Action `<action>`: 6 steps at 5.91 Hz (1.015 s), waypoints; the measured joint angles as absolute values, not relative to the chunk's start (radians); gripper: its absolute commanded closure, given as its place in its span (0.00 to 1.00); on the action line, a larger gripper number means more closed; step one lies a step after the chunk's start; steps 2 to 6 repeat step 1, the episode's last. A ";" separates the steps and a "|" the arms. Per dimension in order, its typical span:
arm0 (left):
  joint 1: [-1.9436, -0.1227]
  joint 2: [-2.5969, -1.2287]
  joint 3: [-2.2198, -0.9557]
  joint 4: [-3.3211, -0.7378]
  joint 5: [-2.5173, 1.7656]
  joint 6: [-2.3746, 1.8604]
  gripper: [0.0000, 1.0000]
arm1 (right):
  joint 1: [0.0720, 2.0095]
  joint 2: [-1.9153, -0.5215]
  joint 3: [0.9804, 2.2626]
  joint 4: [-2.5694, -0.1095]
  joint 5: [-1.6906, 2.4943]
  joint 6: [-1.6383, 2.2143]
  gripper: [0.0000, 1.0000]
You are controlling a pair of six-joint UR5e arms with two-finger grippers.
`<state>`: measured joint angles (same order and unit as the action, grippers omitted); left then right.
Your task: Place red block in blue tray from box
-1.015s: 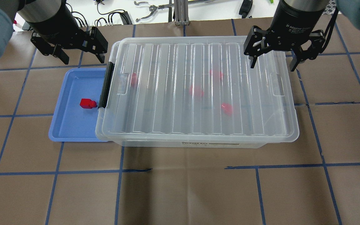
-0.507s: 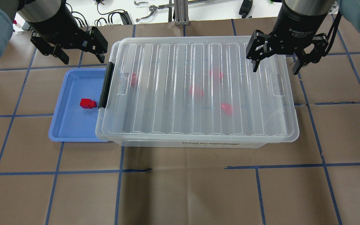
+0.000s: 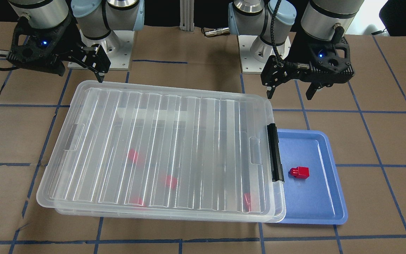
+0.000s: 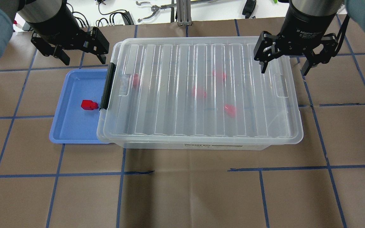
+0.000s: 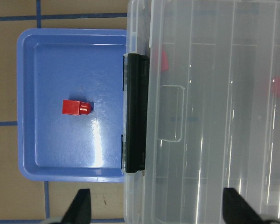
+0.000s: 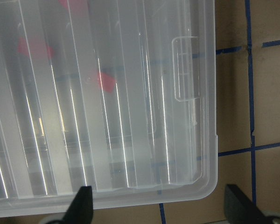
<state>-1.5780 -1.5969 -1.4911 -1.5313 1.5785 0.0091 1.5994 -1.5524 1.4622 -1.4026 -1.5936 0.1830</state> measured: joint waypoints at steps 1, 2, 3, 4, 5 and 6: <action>-1.578 -1.597 -1.491 -1.531 1.578 0.009 0.01 | 1.599 -1.552 1.462 -1.403 -1.594 0.184 0.00; -1.578 -1.597 -1.491 -1.531 1.578 0.009 0.01 | 1.599 -1.552 1.462 -1.403 -1.594 0.184 0.00; -1.578 -1.597 -1.491 -1.531 1.578 0.009 0.01 | 1.599 -1.552 1.462 -1.403 -1.594 0.184 0.00; -1.578 -1.597 -1.491 -1.531 1.578 0.009 0.01 | 1.599 -1.552 1.462 -1.403 -1.594 0.184 0.00; -1.578 -1.597 -1.491 -1.531 1.578 0.009 0.01 | 1.599 -1.552 1.462 -1.403 -1.594 0.184 0.00; -1.578 -1.597 -1.491 -1.531 1.578 0.009 0.01 | 1.599 -1.552 1.462 -1.403 -1.594 0.184 0.00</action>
